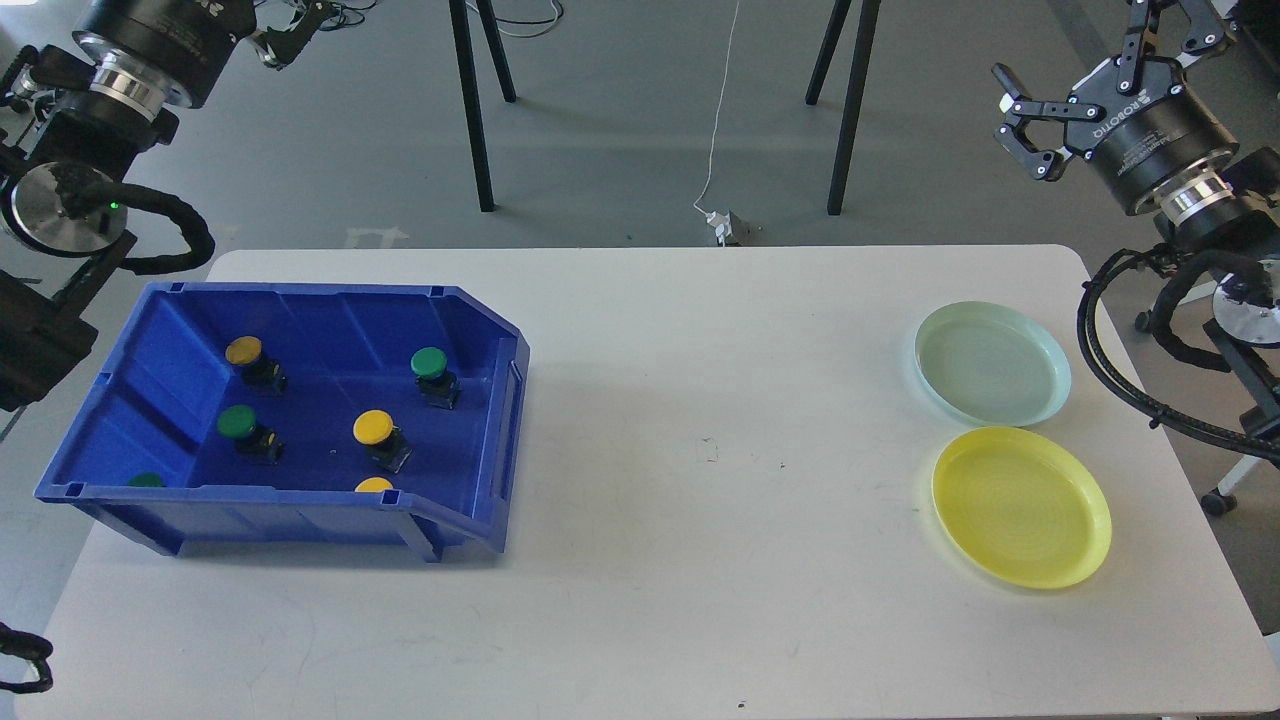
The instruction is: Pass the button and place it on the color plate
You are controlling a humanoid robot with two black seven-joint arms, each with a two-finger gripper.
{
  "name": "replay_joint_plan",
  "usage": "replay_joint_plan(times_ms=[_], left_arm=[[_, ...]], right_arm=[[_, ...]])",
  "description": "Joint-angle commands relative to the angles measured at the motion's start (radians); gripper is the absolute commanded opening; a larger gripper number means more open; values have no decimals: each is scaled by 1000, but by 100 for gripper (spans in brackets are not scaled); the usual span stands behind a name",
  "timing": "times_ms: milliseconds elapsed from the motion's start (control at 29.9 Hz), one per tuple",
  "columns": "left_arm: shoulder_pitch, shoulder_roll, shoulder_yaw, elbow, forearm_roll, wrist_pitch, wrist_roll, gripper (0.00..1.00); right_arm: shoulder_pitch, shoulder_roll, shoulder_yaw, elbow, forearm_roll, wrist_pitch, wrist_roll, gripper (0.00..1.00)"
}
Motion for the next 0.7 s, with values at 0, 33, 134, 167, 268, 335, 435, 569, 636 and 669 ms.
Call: replay_joint_plan(times_ms=[0, 33, 134, 167, 268, 335, 435, 569, 636, 669], left_arm=[[-69, 117, 116, -100, 40, 0, 4, 100], [-94, 159, 143, -129, 92, 0, 6, 100], [-141, 258, 163, -247, 264, 0, 7, 100], [-147, 283, 163, -287, 290, 0, 12, 100], [-149, 363, 166, -411, 297, 0, 16, 100], [-149, 400, 166, -471, 298, 0, 15, 99], [-146, 440, 168, -519, 298, 2, 13, 99], [-143, 446, 228, -533, 320, 0, -1, 100], [-147, 440, 275, -530, 413, 0, -2, 100], [-146, 432, 286, -531, 501, 0, -5, 100]], right_arm=[[-7, 0, 0, 3, 0, 0, 0, 99], [-12, -1, 0, 3, 0, 0, 0, 99], [-21, -1, 5, 3, 0, 0, 0, 99], [-21, -1, 5, 3, 0, 0, 0, 99], [-23, 0, 8, 3, 0, 0, 0, 99], [-23, 0, 13, 3, 0, 0, 0, 99], [-23, 0, 14, 5, 0, 0, 0, 99], [-23, -1, 14, 6, 0, 0, 0, 99], [-24, -4, 14, 8, 2, 0, 0, 99], [-24, -7, 14, 8, 2, 0, 0, 99]])
